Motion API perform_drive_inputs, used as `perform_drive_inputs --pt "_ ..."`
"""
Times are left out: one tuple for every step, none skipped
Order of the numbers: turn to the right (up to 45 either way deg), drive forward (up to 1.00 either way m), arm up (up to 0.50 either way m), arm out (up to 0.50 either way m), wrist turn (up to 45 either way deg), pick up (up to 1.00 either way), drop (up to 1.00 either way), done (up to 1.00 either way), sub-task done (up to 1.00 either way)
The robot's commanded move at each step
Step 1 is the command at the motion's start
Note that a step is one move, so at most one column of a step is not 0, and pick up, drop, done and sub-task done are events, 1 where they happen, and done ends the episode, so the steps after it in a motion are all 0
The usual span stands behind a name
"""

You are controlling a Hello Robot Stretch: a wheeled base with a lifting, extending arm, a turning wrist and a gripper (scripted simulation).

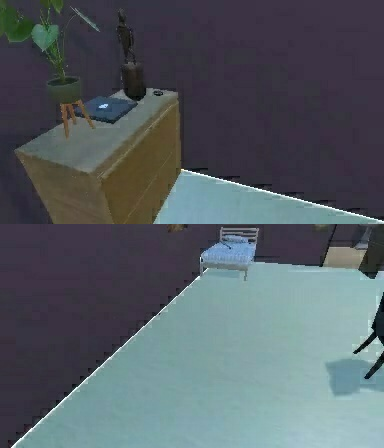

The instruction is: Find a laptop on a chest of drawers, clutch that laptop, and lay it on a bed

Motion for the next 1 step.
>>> perform_drive_inputs --pt "0.0 0.45 0.0 0.0 0.0 0.0 0.0 0.0 0.0"
